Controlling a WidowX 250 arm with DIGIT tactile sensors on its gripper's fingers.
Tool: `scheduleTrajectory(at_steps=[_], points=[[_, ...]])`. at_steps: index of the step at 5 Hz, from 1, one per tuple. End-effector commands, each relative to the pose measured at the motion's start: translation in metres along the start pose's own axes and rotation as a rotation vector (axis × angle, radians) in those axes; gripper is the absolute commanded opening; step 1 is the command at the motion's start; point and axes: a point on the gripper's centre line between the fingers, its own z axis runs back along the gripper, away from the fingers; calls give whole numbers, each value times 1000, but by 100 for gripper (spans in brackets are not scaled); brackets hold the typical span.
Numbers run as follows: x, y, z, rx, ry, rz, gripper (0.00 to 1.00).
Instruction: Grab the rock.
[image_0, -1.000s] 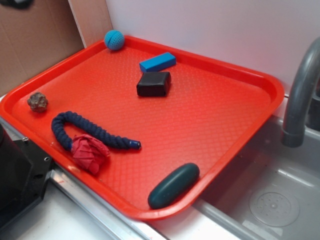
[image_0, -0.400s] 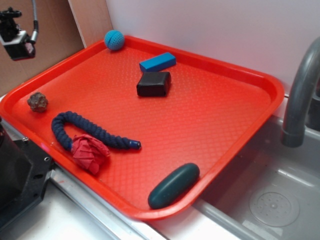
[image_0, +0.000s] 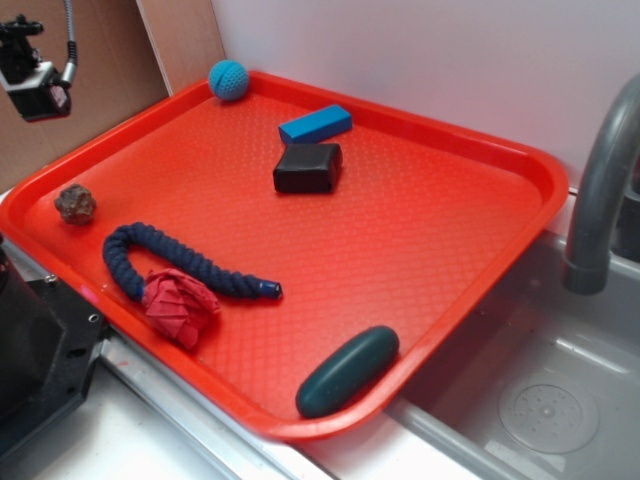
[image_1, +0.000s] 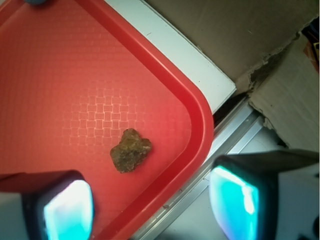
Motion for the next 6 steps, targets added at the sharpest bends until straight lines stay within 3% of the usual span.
scheduleTrajectory(at_steps=[1,2,4,5,6], points=[[-5,0,-69,22,-3,-41,100],[-8,-7,-89,74,1,-85,100],[-12,-11,-91,92,-4,-80,0],[-12,-12,-79,108,7,-127,0],[-4,-19,-30,54,52,-255,0]])
